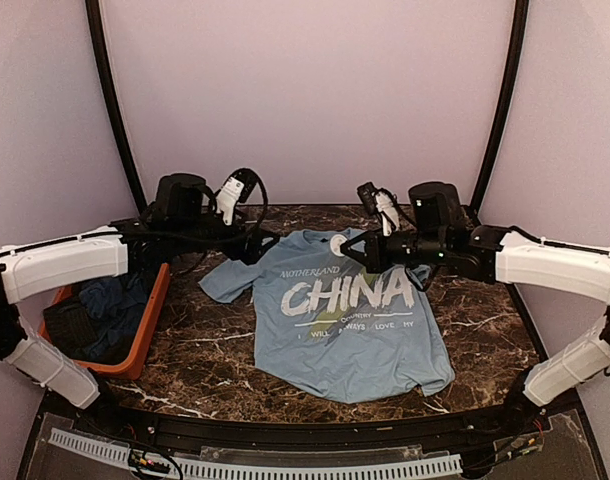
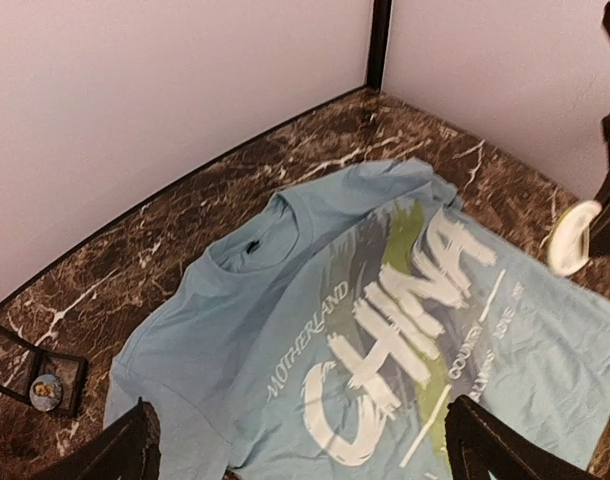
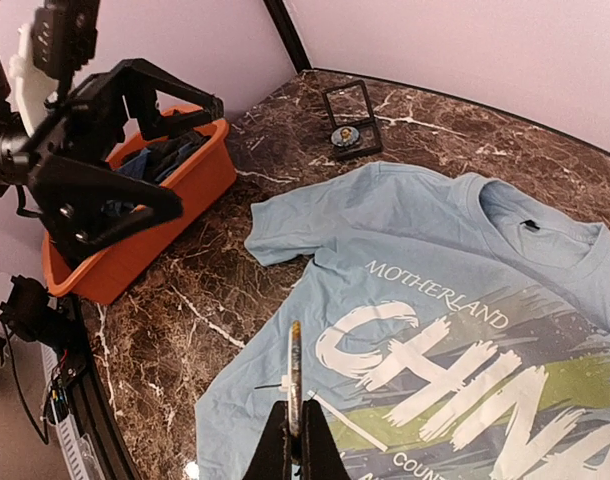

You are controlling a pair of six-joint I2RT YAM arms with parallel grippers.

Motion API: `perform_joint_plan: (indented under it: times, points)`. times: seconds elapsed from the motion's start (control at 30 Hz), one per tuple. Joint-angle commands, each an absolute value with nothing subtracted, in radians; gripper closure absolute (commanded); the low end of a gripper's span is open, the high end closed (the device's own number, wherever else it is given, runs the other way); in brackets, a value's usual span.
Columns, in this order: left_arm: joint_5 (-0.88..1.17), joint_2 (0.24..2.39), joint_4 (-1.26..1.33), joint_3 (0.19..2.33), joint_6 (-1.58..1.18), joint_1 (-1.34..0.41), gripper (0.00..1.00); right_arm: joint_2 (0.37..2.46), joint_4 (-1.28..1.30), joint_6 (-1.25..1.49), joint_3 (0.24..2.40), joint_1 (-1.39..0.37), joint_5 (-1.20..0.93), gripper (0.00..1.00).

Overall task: Pin the brooch onto the clothing
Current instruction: Pick up the flattened clothing from the center of the board.

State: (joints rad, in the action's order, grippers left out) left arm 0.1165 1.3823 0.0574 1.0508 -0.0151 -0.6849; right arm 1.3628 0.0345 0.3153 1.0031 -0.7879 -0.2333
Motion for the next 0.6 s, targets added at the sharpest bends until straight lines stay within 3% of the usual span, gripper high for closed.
perform_joint_plan:
  times: [0.0,0.33,0.57]
  points:
    - [-0.033,1.490,-0.061,1.100,0.205,-0.678,0.01,1.382,0.099,0.328,1.056,-0.760,-0.224,1.00]
    - [-0.038,1.739,-0.072,1.278,0.276,-0.626,0.01,1.382,0.187,0.345,1.092,-0.744,-0.148,1.00]
    - [0.069,1.777,-0.085,1.292,0.273,-0.547,0.01,1.394,0.267,0.361,1.150,-0.744,-0.158,1.00]
